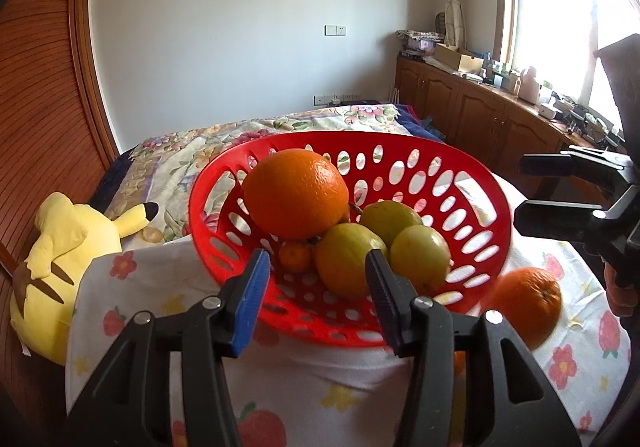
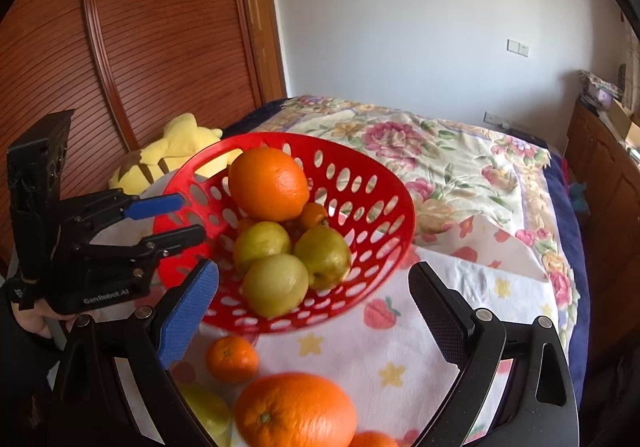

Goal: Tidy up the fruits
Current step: 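Move the right tool to a medium tangerine and close around it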

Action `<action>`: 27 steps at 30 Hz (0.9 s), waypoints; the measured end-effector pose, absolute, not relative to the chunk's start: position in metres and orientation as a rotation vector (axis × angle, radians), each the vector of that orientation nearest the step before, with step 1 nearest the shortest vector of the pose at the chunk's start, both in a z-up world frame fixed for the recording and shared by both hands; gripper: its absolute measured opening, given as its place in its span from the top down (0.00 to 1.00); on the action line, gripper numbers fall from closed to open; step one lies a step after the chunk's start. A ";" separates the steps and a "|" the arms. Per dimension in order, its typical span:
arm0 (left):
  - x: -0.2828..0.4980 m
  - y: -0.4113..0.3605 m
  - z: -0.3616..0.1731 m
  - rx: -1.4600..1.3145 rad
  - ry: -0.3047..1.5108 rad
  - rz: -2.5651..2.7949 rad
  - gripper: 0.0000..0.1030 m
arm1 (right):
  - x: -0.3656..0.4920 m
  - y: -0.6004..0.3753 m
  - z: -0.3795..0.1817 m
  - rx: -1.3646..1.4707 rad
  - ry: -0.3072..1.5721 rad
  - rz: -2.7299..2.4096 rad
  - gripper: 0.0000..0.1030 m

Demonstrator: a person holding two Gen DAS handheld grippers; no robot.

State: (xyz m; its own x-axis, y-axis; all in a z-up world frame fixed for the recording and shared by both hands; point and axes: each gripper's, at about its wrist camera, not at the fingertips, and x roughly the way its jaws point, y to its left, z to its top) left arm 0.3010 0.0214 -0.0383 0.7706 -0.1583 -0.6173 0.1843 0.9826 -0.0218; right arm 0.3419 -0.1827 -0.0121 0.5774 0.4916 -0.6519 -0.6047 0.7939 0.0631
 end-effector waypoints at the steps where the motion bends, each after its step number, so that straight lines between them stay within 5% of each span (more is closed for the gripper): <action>1: 0.295 0.022 -0.037 0.038 0.661 -0.186 0.50 | 0.338 -0.185 -0.012 -0.171 0.705 0.641 0.05; 27: 0.193 0.002 -0.058 0.006 0.630 -0.236 0.47 | 0.243 -0.247 -0.034 -0.095 0.676 0.497 0.05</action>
